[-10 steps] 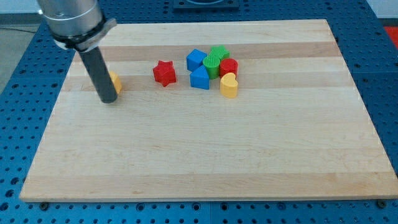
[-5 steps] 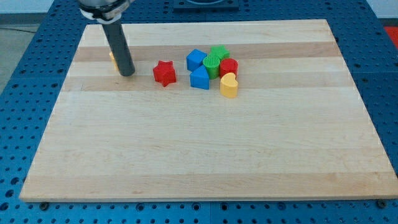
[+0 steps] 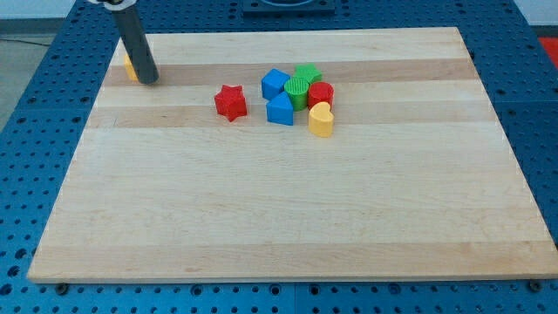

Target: Push the yellow hexagon to the top left corner of the board

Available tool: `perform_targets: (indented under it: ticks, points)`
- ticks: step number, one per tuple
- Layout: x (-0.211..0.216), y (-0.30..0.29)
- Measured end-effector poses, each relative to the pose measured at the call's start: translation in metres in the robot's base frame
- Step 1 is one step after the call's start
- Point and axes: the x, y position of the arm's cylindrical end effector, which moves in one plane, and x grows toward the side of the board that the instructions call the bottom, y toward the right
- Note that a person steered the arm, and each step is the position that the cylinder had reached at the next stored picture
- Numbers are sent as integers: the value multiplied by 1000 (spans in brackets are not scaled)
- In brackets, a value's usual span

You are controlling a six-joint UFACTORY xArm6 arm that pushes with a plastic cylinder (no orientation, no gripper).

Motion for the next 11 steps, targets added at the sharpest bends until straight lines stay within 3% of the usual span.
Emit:
perform_targets:
  ticks: [2,8,11]
  points:
    - [3,-32]
    - [-41,-25]
    - [-27,-25]
